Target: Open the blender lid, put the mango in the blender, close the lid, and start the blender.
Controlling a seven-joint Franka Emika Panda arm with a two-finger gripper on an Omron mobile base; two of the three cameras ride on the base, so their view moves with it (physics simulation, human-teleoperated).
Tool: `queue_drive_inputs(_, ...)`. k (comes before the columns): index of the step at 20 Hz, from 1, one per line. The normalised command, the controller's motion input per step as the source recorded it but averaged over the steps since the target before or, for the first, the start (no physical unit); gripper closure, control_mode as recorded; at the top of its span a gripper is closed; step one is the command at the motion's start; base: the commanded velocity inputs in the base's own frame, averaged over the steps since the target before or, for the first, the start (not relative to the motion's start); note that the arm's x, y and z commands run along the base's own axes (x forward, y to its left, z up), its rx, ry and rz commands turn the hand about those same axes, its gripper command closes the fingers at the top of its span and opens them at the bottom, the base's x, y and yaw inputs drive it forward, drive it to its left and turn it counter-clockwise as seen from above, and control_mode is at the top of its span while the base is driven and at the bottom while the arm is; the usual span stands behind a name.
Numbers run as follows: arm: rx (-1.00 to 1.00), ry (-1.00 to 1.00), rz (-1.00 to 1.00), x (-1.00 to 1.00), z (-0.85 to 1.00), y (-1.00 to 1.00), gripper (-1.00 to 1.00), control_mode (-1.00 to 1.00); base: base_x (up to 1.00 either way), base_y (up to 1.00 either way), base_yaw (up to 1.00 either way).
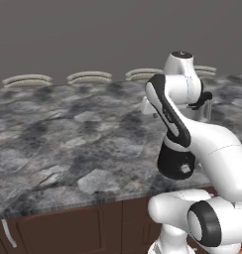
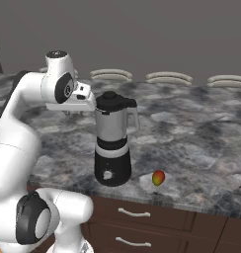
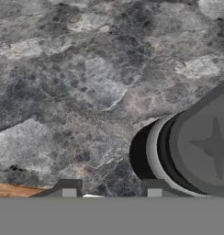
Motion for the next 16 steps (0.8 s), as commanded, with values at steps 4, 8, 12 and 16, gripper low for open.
queue_drive_inputs(4, 0.0, -0.11, -0.02, -0.14, 0.0, 0.0, -1.0, -1.0, 0.0, 0.0, 0.0)
queue_drive_inputs(8, 0.03, -0.18, -0.2, -0.02, 0.53, -0.29, -1.0, -1.0, 0.0, 0.0, 0.0)
queue_drive_inputs(12, 0.05, -0.06, -0.18, 0.05, 0.74, -0.78, -1.0, -1.0, 0.0, 0.0, 0.0)
queue_drive_inputs(16, 0.05, 0.0, -0.13, 0.35, 0.44, -0.74, -1.0, -1.0, 0.0, 0.0, 0.0)
